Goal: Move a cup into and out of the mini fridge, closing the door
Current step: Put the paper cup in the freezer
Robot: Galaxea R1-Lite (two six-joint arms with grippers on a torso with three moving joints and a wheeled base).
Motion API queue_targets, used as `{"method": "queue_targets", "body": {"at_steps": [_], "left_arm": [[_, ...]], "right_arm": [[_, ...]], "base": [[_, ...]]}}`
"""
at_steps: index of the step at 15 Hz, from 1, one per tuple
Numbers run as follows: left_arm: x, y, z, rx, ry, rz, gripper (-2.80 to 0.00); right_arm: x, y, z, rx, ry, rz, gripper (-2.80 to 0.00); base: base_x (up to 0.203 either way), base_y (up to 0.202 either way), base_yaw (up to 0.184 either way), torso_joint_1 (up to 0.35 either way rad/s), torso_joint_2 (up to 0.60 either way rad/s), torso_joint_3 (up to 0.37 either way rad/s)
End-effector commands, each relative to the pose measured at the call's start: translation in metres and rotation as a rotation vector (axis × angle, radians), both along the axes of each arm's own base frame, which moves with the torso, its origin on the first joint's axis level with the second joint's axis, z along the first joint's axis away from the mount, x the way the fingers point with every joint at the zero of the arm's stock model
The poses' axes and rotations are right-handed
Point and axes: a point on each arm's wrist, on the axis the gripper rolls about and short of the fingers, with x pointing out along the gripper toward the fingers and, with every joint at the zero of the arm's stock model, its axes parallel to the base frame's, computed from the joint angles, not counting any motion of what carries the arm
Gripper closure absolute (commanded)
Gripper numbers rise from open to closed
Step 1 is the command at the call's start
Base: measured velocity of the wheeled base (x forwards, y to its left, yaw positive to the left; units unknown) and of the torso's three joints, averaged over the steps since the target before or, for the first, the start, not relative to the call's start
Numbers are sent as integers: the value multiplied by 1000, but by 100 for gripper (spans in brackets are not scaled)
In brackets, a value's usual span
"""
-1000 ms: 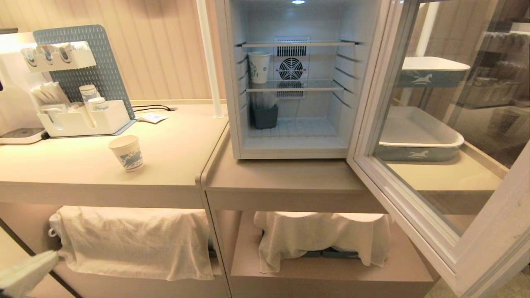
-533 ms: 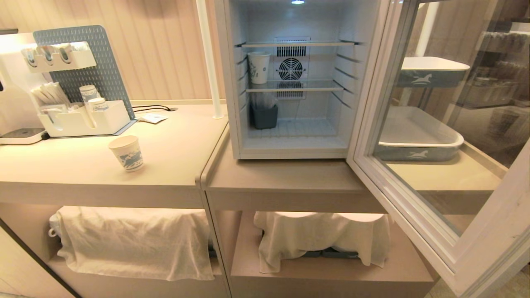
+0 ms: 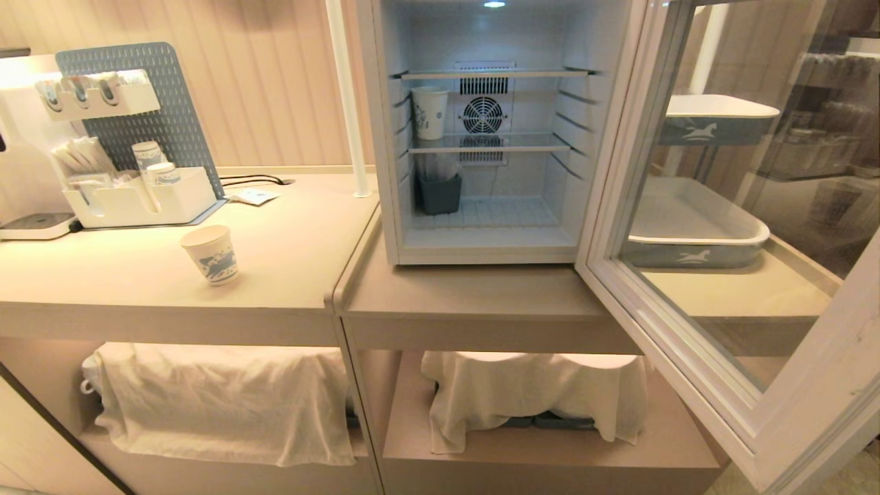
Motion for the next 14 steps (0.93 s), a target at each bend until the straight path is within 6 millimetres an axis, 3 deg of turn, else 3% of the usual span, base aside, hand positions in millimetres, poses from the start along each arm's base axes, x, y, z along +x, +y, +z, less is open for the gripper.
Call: {"method": "queue_targets", "body": {"at_steps": [1, 14], "left_arm": [[0, 0, 0, 0, 4, 3, 0], [0, 0, 0, -14, 4, 7, 0]], "right_arm": [[0, 0, 0, 0, 2, 0, 0], [0, 0, 0, -10, 3, 0, 0]], "base": [[0, 0, 0, 0, 0, 0], [0, 0, 0, 0, 0, 0]]}}
